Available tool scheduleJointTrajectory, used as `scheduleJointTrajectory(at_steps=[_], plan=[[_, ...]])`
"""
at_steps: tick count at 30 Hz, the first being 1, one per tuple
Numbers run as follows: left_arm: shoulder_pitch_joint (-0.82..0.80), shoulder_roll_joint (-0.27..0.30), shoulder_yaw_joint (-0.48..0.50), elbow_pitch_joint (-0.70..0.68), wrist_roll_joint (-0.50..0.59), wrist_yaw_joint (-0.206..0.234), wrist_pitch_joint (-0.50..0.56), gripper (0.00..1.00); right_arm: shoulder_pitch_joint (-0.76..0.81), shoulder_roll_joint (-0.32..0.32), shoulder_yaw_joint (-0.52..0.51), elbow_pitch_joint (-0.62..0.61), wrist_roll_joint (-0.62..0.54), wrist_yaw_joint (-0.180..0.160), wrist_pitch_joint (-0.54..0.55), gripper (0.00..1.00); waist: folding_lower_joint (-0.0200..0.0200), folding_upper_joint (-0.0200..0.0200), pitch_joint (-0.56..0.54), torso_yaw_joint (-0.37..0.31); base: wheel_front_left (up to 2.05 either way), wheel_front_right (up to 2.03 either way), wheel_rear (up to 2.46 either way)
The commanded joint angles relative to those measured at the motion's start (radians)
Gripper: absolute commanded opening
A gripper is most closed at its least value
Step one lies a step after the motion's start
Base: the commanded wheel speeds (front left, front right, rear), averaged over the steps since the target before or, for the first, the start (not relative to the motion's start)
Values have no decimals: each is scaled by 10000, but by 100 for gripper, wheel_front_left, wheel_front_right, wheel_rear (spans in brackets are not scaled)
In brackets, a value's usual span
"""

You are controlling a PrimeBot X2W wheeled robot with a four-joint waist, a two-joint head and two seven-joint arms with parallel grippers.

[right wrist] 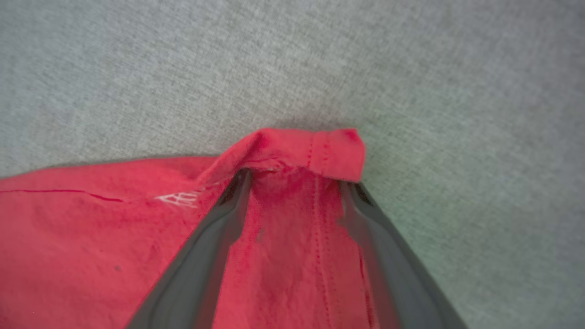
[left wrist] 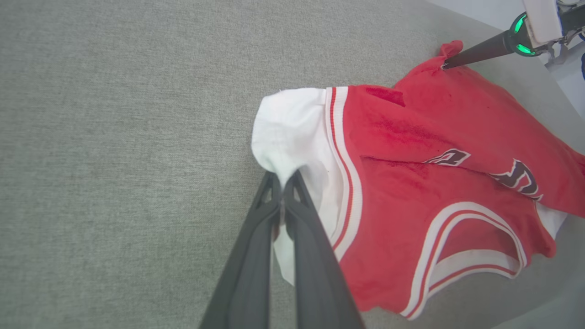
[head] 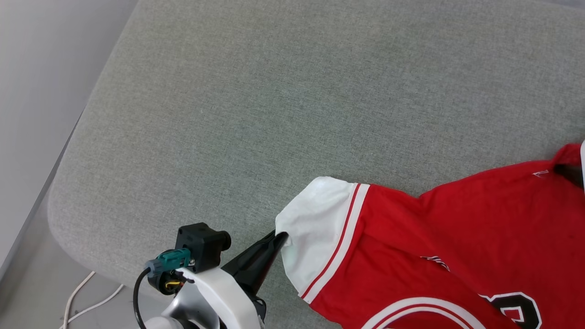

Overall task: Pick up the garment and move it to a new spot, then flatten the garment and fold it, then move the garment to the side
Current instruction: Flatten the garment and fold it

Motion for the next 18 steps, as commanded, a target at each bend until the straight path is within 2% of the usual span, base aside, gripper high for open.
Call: scheduleJointTrajectory(at_steps=[1, 3, 10, 18], plan=[[-115, -61, -5, 49, 6, -53, -72, 0, 501, 282, 329, 672, 118, 0, 114, 44, 0, -1, 10, 34, 0, 0, 0], [-136, -74, -13, 106, -10, -68, -70, 0, 605, 280, 395, 846, 198, 0, 98, 0, 0, -1, -15, 46, 0, 0, 0], [-63, 55, 90, 226, -75, -13, -132, 0, 389, 360, 231, 1064, 429, 0, -914, 0, 0, -1, -513, -174, 0, 0, 0], [153, 573, 611, -15, -17, 321, -247, 0, -118, 219, 644, 948, 1316, -2, -2643, 0, 0, -1, -1859, -1021, 0, 0, 0]])
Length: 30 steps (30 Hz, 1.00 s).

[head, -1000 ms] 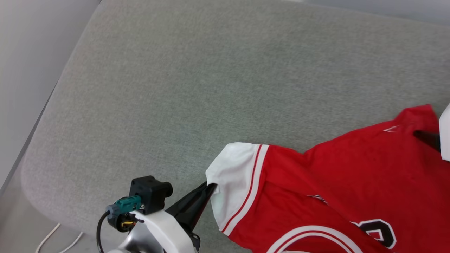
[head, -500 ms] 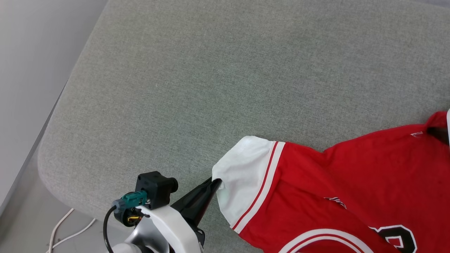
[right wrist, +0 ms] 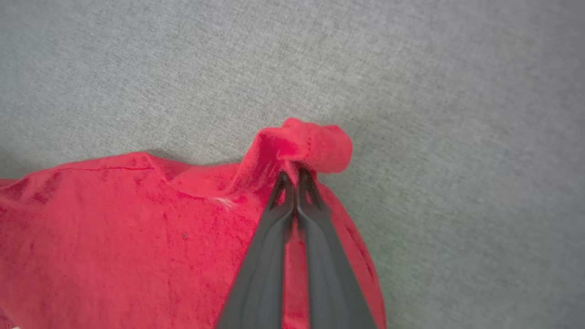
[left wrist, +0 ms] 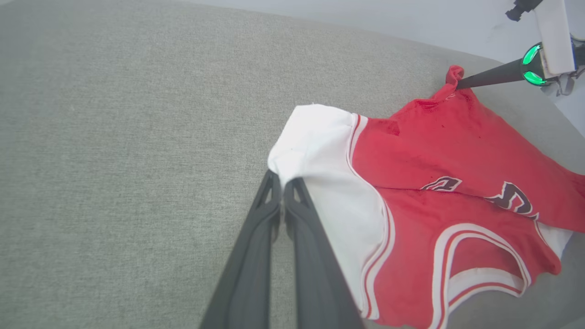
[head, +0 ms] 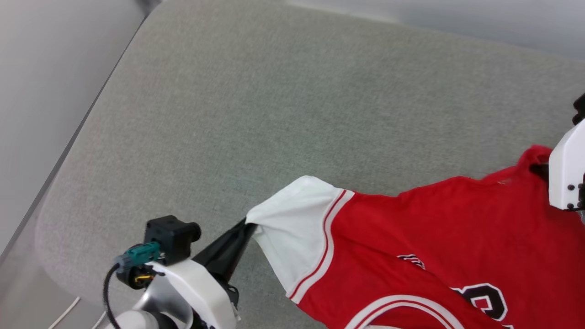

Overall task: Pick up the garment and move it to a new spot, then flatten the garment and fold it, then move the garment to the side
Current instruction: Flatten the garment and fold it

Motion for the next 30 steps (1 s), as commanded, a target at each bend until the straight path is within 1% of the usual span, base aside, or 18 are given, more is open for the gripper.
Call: scheduleJointTrajectory(at_steps=[1, 4, 8, 13, 15, 21, 26, 30], plan=[[73, 149, 174, -132, 25, 100, -76, 0, -144, -33, 93, -115, 231, -2, -325, 0, 0, 0, -721, -587, 0, 0, 0], [54, 328, 368, -292, 71, 190, -114, 0, -225, -4, 179, -211, 509, -4, -715, 0, 0, 0, -1079, -850, 0, 0, 0], [-147, 573, 926, -509, 98, 432, -335, 0, -407, 36, 245, -601, 1005, -4, -1389, 0, 0, 0, -1776, -1376, 0, 0, 0], [-499, 804, 1560, -914, 125, 631, -567, 0, -369, 12, 245, -1502, 1403, -2, -1771, 0, 0, 0, -2486, -2000, 0, 0, 0], [-622, 916, 1911, -1108, 122, 757, -729, 0, -387, 99, 189, -1872, 1512, -4, -1879, 0, 0, 0, -2729, -2272, 0, 0, 0], [-1041, 1267, 2881, -1723, 281, 1112, -1110, 0, -498, 387, -87, -3169, 1657, -4, -1933, 0, 0, 0, -3048, -2956, 0, 0, 0], [-1627, 1354, 3496, -2268, 134, 1154, -1349, 0, -470, 769, -395, -4226, 1624, -4, -1792, 0, 0, 0, -3147, -3420, 0, 0, 0], [-2289, 1493, 3953, -2601, 284, 1268, -1522, 0, -510, 1140, -648, -5004, 1616, -4, -1724, 0, 0, 0, -3131, -3749, 0, 0, 0]])
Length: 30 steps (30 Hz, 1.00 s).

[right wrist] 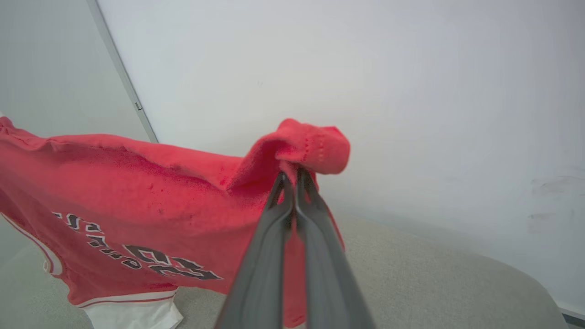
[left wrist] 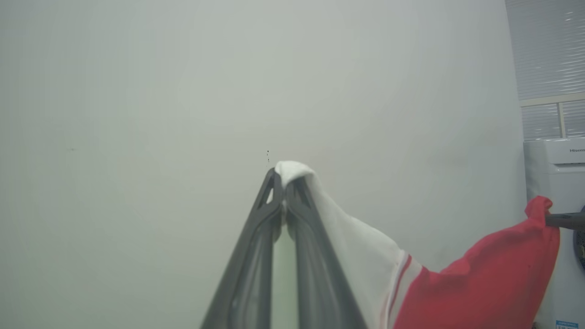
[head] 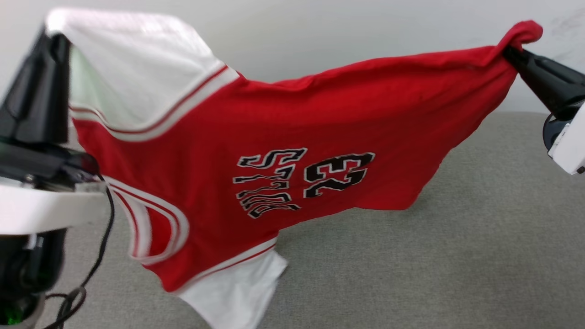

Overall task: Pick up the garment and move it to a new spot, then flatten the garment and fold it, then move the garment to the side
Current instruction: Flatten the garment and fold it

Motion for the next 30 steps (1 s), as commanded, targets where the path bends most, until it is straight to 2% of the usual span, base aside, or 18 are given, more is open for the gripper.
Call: scheduleJointTrajectory(at_steps=[1, 10, 19, 24, 30], plan=[[-233, 37, 97, -80, 75, 74, -68, 0, -170, 74, -65, -172, -63, -4, 13, 0, 1, -1, 7, -177, 0, 0, 0], [-1935, 226, 927, -467, 142, 347, -119, 0, -752, 670, -393, -1233, -314, -4, -108, 0, 1, -1, 485, -811, 0, 0, 0], [-4322, 705, 1218, 253, 136, 139, 159, 0, -2010, 665, -762, -1351, -653, -4, -512, 0, 1, -1, 2152, -1110, 0, 0, 0], [-6110, 852, 1043, 1138, -8, -388, 215, 0, -3128, 400, -711, -1011, -1009, -4, -1029, 0, 1, -1, 3458, -1153, 0, 0, 0], [-8662, 1067, 487, 3021, 234, -1207, 235, 0, -4924, 153, -418, -48, -1507, -5, -2115, 0, 1, -1, 4985, -1169, 0, 0, 0]])
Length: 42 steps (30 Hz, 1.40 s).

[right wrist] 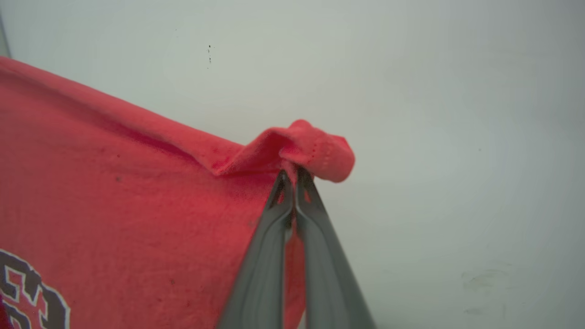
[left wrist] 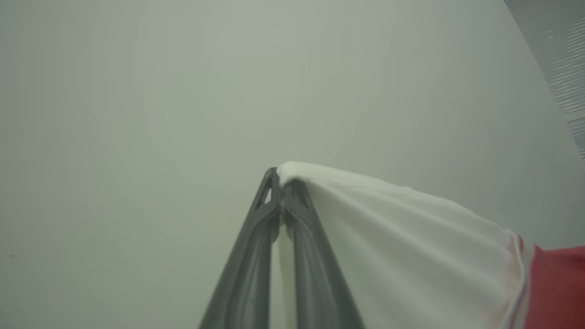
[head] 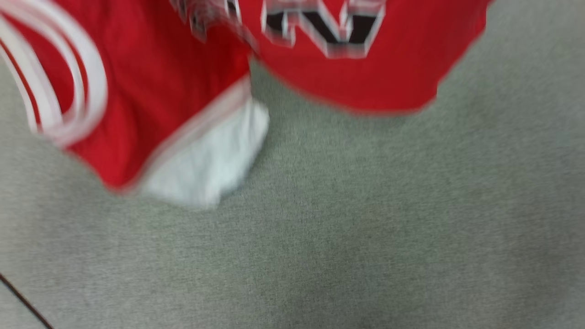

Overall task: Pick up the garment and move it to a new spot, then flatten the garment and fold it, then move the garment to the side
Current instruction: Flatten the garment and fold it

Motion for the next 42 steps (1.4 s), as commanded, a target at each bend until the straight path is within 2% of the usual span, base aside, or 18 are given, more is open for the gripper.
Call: scheduleJointTrajectory(at_steps=[1, 7, 8, 9, 13, 17, 22, 25, 27, 28, 30, 34, 35, 42], plan=[[-648, -4, -131, 361, 117, -138, -26, 0, -519, -73, 16, 282, -172, -5, -251, 0, -3, 0, 1089, -25, 0, 0, 0], [-3350, -461, -897, 2643, 776, -676, -427, 0, -2551, -188, 288, 2392, -1069, -10, -1757, 0, -3, 0, 2120, 170, 0, 0, 0], [-3350, -461, -897, 2643, 776, -676, -427, 0, -2551, -188, 288, 2392, -1069, -10, -1757, 0, -3, 0, 2120, 170, 0, 0, 0], [-4066, -682, -1104, 3401, 964, -845, -643, 0, -3154, -201, 349, 3167, -1362, -12, -2237, 0, -3, 0, 2372, 253, 0, 0, 0], [-5232, -972, -1463, 4833, 1233, -1324, -1193, 0, -4298, 247, -62, 4780, -1705, -12, -2893, 0, -3, 0, 2849, 415, 0, 0, 0], [-5712, -1481, -1682, 6006, 1222, -1548, -1842, 0, -4906, 406, 25, 5945, -2156, -13, -3538, 0, -3, 0, 3222, 645, 0, 0, 0], [-5095, -1885, -1970, 6824, 1129, -1766, -2353, 0, -4718, 351, 573, 6757, -2496, -10, -4265, 0, -3, 0, 3337, 914, 0, 0, 0], [-4280, -2276, -2310, 7145, 1086, -1891, -2611, 0, -4266, 227, 833, 7341, -2544, -10, -4891, 0, -3, 0, 3255, 1149, 0, 0, 0], [-3102, -2557, -2562, 7256, 976, -1959, -2763, 0, -3656, 197, 1266, 7746, -2515, -7, -5521, 0, -3, 0, 3041, 1325, 0, 0, 0], [-1658, -2828, -2798, 7201, 960, -2037, -2829, 0, -2675, 152, 1884, 8005, -2415, -7, -6087, 0, -3, 0, 2670, 1444, 0, 0, 0], [-742, -2937, -2948, 7027, 1020, -2053, -2851, 0, -2031, 66, 2319, 8002, -2239, -9, -6450, 0, -3, 0, 2412, 1502, 0, 0, 0], [1354, -3191, -2885, 6383, 1134, -1986, -2863, 0, -541, -113, 3042, 8037, -1734, -7, -6801, 0, -3, 0, 1779, 1624, 0, 0, 0], [1354, -3191, -2885, 6383, 1134, -1986, -2863, 0, -541, -113, 3042, 8037, -1734, -7, -6801, 0, -3, 0, 1779, 1624, 0, 0, 0], [4930, -3208, -3257, 5940, 984, -1869, -2757, 0, 2241, -655, 4117, 8005, -530, -7, -6919, 0, -3, 0, 297, 1699, 0, 0, 0]])
